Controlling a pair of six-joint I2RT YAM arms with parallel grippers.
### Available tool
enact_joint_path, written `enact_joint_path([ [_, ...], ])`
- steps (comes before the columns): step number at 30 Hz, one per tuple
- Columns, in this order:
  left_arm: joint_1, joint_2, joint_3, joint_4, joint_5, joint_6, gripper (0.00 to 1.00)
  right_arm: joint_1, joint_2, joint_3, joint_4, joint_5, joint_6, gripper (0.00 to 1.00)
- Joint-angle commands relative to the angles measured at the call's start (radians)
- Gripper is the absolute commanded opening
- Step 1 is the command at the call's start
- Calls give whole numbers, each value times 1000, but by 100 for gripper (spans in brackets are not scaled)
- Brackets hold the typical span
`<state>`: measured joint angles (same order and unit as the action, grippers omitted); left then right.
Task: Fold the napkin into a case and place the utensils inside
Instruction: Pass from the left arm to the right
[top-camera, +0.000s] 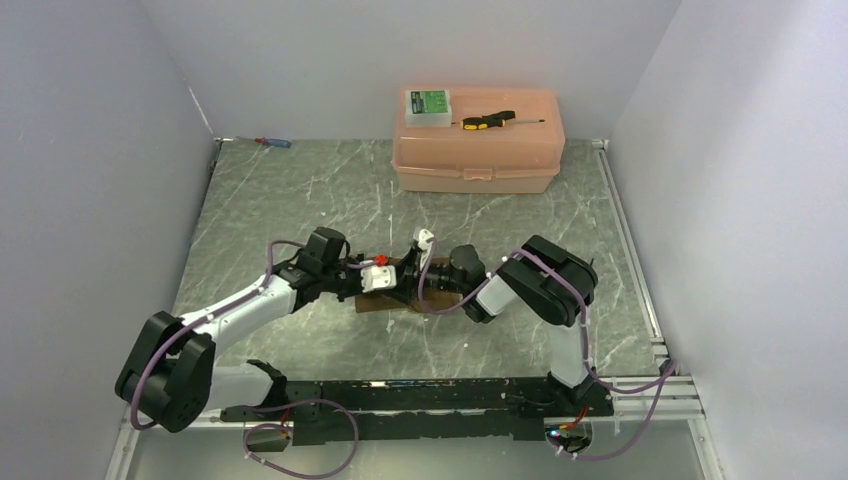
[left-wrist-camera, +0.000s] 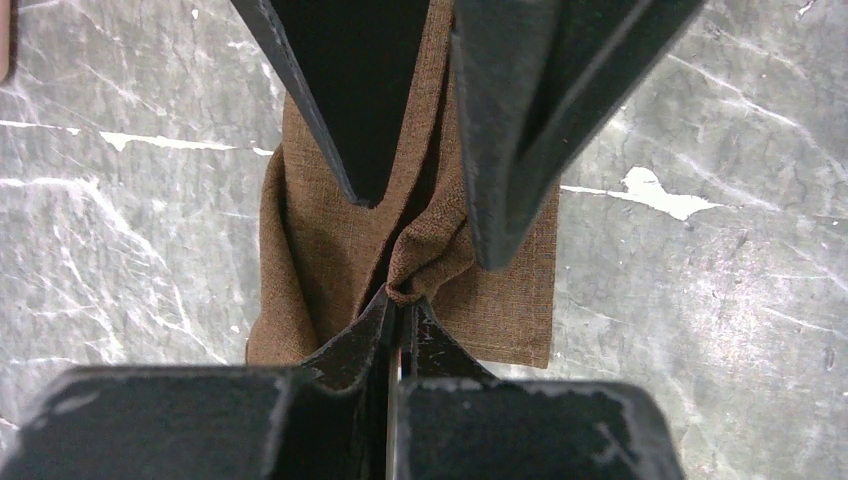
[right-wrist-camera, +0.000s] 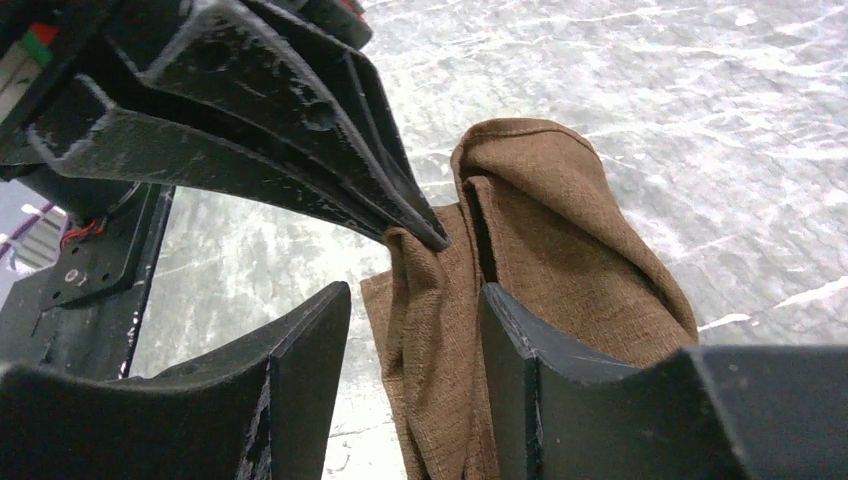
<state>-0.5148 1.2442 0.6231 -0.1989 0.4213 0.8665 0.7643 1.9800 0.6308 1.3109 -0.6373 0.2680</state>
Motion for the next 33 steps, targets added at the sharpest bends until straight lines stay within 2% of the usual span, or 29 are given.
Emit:
enact_joint_path([
  [1, -4, 13, 39, 15, -10, -58, 3, 27, -35, 7, 47, -1, -88, 54],
  [9, -3, 37, 47, 35, -42, -97, 3, 67, -22, 34, -12, 65, -175, 47],
  [13, -2, 36, 47, 45, -48, -101, 3, 76, -11, 58, -45, 95, -199, 35],
  [21, -4, 37, 47, 55, -66, -114, 3, 76, -3, 64, -52, 105, -201, 35],
  [22, -4, 36, 47, 54, -68, -117, 3, 76, -1, 64, -56, 108, -200, 29],
  [24, -4, 36, 51, 50, -73, -125, 4, 76, 6, 66, -53, 113, -193, 10],
  [26, -4, 29, 55, 44, -79, -134, 13, 76, 9, 64, -46, 122, -183, 1],
  [33, -2, -87, -3, 9, -99, -67, 50, 59, 26, 63, -23, 126, -143, 0],
])
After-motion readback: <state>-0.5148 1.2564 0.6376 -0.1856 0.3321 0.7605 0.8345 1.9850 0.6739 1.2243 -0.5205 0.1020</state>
